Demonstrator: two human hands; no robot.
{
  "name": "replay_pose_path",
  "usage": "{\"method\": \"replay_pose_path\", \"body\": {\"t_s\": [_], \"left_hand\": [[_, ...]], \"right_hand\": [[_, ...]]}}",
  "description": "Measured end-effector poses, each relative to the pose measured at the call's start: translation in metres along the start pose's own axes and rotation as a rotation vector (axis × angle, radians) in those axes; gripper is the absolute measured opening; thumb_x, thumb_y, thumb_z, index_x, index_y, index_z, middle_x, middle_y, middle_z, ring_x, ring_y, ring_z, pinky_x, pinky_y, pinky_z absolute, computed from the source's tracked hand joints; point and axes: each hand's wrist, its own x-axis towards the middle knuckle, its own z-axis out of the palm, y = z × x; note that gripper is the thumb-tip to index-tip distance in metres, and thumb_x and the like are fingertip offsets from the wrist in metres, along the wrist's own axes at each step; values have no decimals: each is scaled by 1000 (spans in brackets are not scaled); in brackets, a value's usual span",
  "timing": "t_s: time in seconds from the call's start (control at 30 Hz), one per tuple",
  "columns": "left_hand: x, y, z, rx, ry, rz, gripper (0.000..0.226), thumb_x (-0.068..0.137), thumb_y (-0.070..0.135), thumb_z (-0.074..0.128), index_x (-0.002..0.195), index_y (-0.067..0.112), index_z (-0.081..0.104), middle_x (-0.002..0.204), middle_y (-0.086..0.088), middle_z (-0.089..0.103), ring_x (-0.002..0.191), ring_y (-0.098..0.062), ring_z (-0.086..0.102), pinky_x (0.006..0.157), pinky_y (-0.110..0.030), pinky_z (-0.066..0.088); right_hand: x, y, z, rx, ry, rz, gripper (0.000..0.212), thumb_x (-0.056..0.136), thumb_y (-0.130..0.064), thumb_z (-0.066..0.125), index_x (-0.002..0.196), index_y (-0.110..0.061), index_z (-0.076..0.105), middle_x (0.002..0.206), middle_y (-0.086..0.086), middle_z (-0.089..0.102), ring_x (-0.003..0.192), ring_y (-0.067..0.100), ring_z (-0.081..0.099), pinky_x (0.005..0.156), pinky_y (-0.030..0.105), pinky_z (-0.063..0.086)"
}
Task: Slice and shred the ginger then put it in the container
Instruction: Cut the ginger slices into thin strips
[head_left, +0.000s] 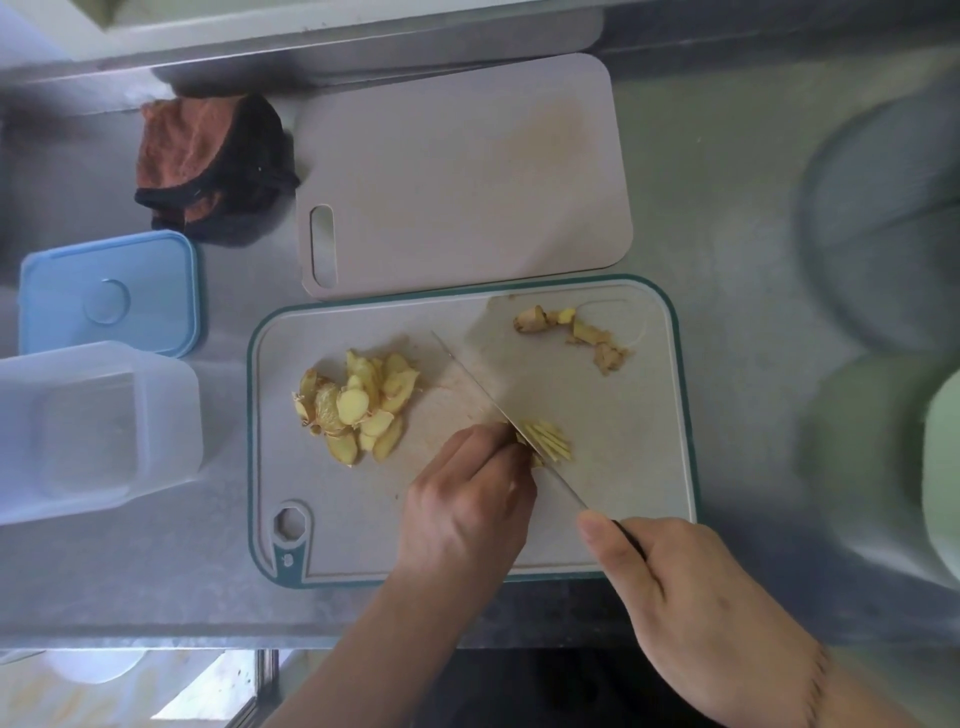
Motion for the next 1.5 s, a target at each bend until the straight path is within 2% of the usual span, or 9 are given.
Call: {"method": "replay_pose_path", "body": {"t_s": [0.23,0.37,0.53,0.7,0.83,1.1,1.3,1.5], "left_hand": [[-2,-3,2,-22,-3,-1,9,84,-3,72,86,2,79,95,-6,75,88,-21,72,77,-27,58],[-2,-3,2,-45,1,0,9,83,-4,73,88,2,79,100,-6,76,92,-20,72,81,-26,58],[-4,-2,1,-4,-15,10,11,80,-9,72,84,0,76,92,-8,72,82,-23,68,77,-30,57],[-2,-2,0,-15,-8,-14,9,80,-5,73,83,2,78,94,-6,74,86,-23,71,73,-30,58],[-2,-3,0,-34,-19,-26,10,79,-5,76,83,4,78,94,-4,74,85,-21,71,71,-30,57],[-4,-3,0,-49,-18,-31,8,81,-2,77,85,4,79,97,-4,75,88,-21,71,73,-30,57],[-4,-3,2,-50,-7,-17,8,84,-1,74,89,2,79,101,-6,75,91,-20,71,79,-27,58],[-4,-2,0,-7,-4,-8,6,81,-3,73,80,2,76,89,-6,72,82,-22,69,74,-29,55]], "right_hand": [[4,2,-1,7,-38,33,56,78,-68,19,51,-19,28,45,-5,40,45,9,40,49,20,35],[13,7,8,-50,9,6,60,80,-69,16,53,-18,32,46,2,32,45,10,37,49,22,33],[15,15,3,-19,112,-20,66,85,-73,14,49,-19,29,44,-4,41,44,12,39,46,21,32],[7,7,3,-3,44,-36,57,82,-66,24,48,-21,30,45,-4,41,44,12,40,46,20,30],[1,0,1,15,7,-5,55,78,-67,21,49,-22,30,47,-9,46,48,8,45,49,18,34],[4,3,5,-5,-9,4,57,79,-68,18,52,-18,30,48,-6,43,48,9,42,50,19,35],[15,9,9,-32,14,1,60,78,-70,16,53,-18,34,42,1,33,44,9,40,47,21,35],[13,15,4,-25,98,-24,59,81,-69,20,51,-19,30,46,-3,41,45,12,38,47,23,32]]}}
